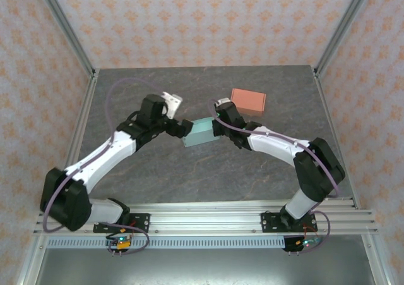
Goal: Fold the paper box
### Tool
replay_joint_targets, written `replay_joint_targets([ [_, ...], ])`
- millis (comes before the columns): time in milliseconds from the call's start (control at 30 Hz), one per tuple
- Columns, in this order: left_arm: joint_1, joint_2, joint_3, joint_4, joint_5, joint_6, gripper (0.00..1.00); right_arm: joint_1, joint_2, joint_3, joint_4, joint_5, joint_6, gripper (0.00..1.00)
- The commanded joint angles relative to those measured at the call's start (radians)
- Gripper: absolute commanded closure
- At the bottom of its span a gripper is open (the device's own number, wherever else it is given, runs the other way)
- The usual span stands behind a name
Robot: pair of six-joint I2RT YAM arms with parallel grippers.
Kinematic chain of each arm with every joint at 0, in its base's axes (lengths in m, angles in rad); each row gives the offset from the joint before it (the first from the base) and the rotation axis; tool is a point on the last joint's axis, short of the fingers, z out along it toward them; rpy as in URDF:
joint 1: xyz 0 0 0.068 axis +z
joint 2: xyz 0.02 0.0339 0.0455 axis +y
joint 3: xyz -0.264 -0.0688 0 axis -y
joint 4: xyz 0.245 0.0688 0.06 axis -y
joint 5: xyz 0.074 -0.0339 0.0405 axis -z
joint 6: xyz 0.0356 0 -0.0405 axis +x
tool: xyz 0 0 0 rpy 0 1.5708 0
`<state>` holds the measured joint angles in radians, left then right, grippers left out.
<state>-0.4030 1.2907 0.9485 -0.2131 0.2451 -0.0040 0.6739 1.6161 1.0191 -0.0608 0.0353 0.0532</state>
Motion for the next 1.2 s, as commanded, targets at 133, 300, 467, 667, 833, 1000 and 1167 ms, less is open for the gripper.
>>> replay_joint_targets([
  [133,0.030,-0.049,-0.113,0.095,0.021,-0.299,0.20,0.024,-0.011,-0.062,-0.020,0.040,0.034,1.00],
  [300,-0.058,-0.042,-0.151,0.121,-0.012,-0.130,0.47,0.029,-0.010,-0.053,-0.021,0.054,0.056,1.00],
  [467,-0.072,-0.004,-0.127,0.111,-0.006,-0.084,0.52,0.030,-0.001,-0.039,-0.037,0.064,0.063,1.00],
  [667,-0.073,0.109,-0.075,0.091,-0.052,-0.083,0.61,0.030,0.002,-0.033,-0.044,0.057,0.065,1.00],
  [833,-0.074,0.159,-0.023,0.086,-0.033,-0.072,0.80,0.034,-0.003,-0.037,-0.049,0.052,0.071,1.00],
  [1000,-0.073,0.151,0.011,0.061,0.013,-0.094,0.73,0.046,0.007,-0.026,-0.061,0.058,0.066,1.00],
  [1167,-0.074,0.150,0.025,0.031,-0.033,-0.091,0.65,0.061,0.022,-0.012,-0.071,0.063,0.062,1.00],
])
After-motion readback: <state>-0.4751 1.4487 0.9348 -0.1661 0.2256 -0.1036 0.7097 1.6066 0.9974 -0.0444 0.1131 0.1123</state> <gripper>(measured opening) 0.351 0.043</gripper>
